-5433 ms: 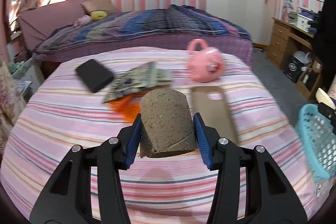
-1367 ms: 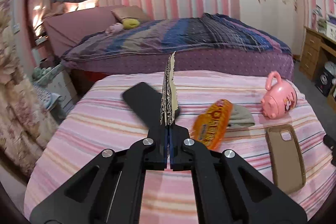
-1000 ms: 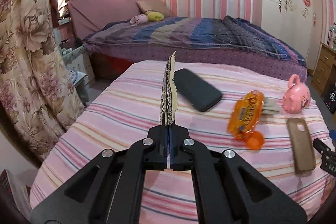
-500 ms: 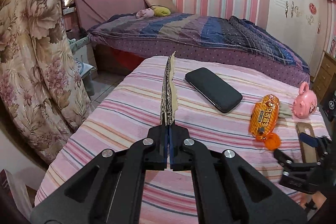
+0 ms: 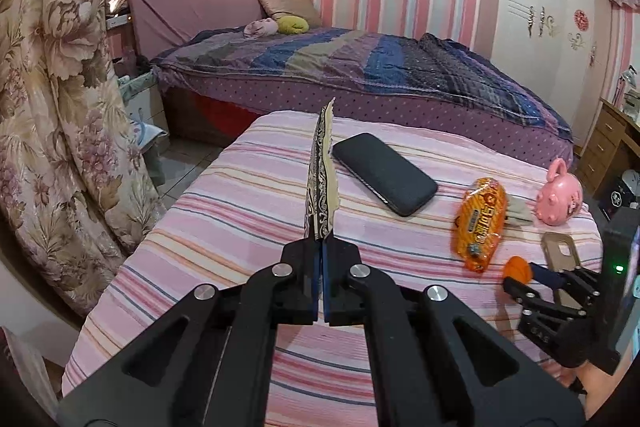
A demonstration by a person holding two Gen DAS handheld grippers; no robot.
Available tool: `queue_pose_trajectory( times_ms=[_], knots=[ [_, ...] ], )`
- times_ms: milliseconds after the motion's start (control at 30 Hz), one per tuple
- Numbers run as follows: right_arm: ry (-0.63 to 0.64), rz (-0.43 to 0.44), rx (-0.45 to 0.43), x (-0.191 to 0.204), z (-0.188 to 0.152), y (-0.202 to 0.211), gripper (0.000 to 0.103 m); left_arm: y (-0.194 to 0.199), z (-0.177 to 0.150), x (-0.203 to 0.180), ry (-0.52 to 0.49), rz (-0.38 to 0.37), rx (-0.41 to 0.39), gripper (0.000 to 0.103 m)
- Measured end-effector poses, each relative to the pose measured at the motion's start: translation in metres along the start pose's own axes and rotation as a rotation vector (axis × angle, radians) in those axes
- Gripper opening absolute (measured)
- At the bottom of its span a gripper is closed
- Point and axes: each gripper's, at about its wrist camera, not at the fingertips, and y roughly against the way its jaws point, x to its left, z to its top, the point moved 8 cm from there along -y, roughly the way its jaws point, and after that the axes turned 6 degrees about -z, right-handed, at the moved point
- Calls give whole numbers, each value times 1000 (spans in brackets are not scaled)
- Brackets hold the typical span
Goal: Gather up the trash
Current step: 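Hold the wrapper in the left tool while the right tool grasps the orange plastic cup, then carry both items over the basket and open the left tool to drop the wrapper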
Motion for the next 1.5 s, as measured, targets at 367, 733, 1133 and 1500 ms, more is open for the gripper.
queue_pose_trajectory(
  times_ms=[367,733,1133,1500],
  knots=[
    [-129,-99,-77,-87,-39,78,40,10,-3,-47,-20,-81,-5,0],
    [-186,-174,-149,-170,-63,125,40,27,-19,-123,-121,-134,-13,0],
    [-274,-296,-165,-269,-101,170,40,50,-34,-216,-219,-208,-28,0],
    [-362,-455,-134,-373,-165,209,40,88,-64,-359,-322,-410,-24,0]
  ],
)
